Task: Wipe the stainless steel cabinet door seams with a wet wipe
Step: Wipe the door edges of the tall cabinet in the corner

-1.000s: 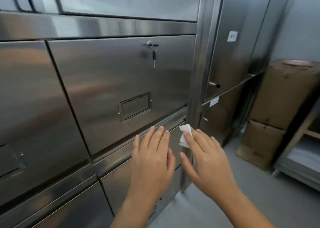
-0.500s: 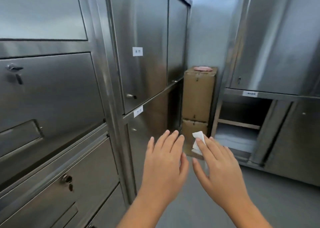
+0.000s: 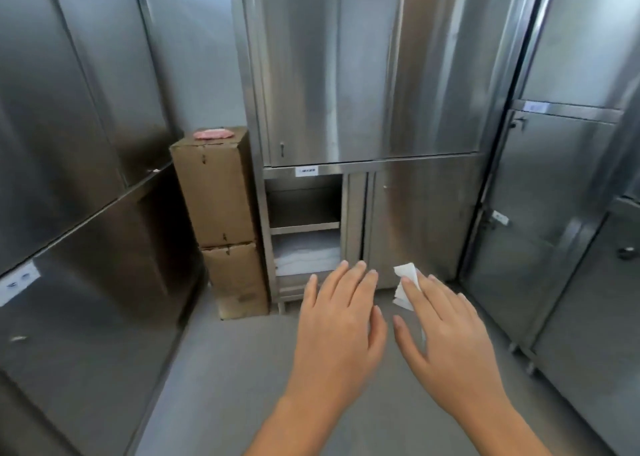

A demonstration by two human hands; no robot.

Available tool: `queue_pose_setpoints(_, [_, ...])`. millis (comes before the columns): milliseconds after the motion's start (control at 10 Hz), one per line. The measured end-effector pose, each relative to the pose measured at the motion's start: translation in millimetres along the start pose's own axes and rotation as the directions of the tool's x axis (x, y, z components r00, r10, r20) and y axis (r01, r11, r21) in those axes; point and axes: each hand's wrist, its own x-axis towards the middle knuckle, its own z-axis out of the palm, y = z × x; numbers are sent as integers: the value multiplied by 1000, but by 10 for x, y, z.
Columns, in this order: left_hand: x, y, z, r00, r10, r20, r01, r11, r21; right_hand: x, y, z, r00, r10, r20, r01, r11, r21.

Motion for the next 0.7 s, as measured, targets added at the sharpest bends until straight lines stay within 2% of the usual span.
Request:
queue_pose_setpoints(300, [576,388,916,986,158,61,-142,968,-209,83,871,12,979,185,-81,-197,964,-179])
queue_pose_setpoints(700, [2002,-18,2095,953,301,-47,-299,898,-324,1300,1609,744,942,285,-175,-329,887,-323])
